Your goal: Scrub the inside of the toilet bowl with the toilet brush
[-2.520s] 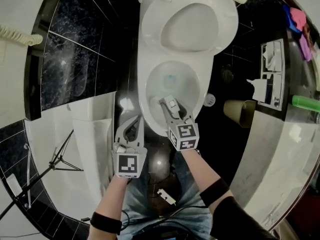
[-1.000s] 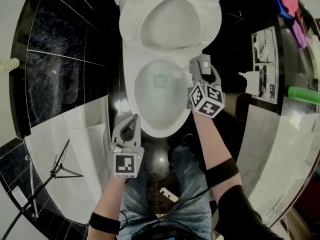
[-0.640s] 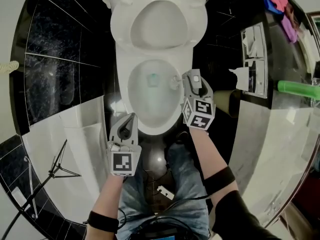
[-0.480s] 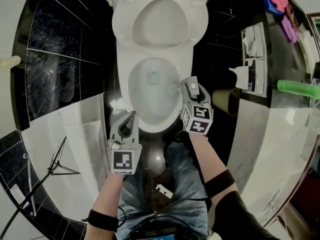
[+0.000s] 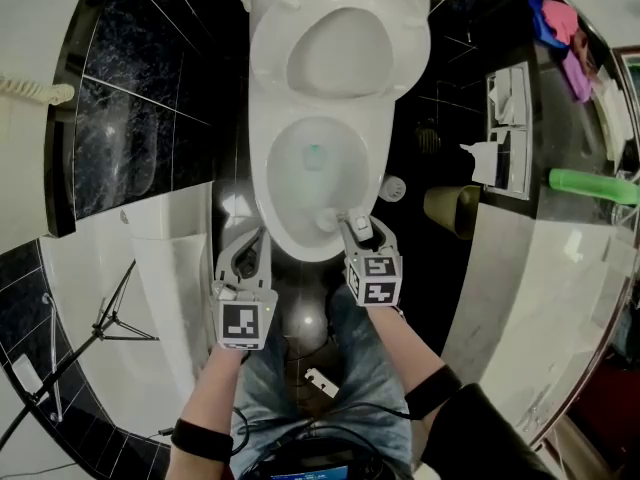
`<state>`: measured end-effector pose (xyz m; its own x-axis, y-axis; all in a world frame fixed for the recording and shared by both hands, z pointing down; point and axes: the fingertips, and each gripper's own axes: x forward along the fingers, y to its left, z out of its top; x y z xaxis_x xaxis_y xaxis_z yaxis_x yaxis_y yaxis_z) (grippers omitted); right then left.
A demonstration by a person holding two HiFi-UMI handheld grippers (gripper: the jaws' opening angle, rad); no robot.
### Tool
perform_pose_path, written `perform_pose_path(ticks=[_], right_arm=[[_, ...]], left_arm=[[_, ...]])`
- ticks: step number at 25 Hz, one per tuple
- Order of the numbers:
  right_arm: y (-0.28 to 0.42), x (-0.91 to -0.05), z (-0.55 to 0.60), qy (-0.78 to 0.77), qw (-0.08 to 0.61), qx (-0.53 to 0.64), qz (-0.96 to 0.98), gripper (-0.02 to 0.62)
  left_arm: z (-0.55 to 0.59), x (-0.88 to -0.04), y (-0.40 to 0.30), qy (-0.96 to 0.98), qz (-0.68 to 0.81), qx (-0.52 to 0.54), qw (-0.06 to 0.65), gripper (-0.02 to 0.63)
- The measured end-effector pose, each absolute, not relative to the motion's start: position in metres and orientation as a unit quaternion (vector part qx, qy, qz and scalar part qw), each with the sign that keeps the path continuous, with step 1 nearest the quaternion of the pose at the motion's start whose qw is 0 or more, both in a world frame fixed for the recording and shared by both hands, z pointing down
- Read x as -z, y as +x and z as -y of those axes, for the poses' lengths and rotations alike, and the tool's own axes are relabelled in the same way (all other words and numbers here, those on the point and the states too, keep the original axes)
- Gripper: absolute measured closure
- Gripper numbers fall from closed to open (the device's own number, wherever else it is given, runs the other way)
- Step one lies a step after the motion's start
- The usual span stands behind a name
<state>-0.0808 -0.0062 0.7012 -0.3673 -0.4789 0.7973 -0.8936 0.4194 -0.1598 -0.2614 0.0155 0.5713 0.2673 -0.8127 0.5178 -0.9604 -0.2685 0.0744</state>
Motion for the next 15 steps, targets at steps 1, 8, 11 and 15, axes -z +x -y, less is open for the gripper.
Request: perform_pose_path(ticks=[1, 8, 11, 15], right_arm=[[-0.087, -0.7, -0.002, 0.438, 0.347, -0.305, 0.771, 0.396], [-0.138, -0.686, -0.023, 0.405, 0.324, -0.332, 0.788, 0.396], [-0.158, -0.685, -0.024, 0.406, 0.316, -0.344, 0.786, 0.396], [-0.172, -0.688, -0.012, 0.422, 0.303, -0.35, 0.78, 0.396]], left_arm=[[-0.018, -0.57, -0.265, 0.772, 0.575, -0.193, 0.19, 0.603], [-0.029, -0.563, -0.291, 0.762, 0.588, -0.192, 0.192, 0.603], [-0.033, -0.56, -0.303, 0.756, 0.596, -0.186, 0.196, 0.603], [-0.037, -0.56, -0.318, 0.752, 0.602, -0.188, 0.193, 0.603]])
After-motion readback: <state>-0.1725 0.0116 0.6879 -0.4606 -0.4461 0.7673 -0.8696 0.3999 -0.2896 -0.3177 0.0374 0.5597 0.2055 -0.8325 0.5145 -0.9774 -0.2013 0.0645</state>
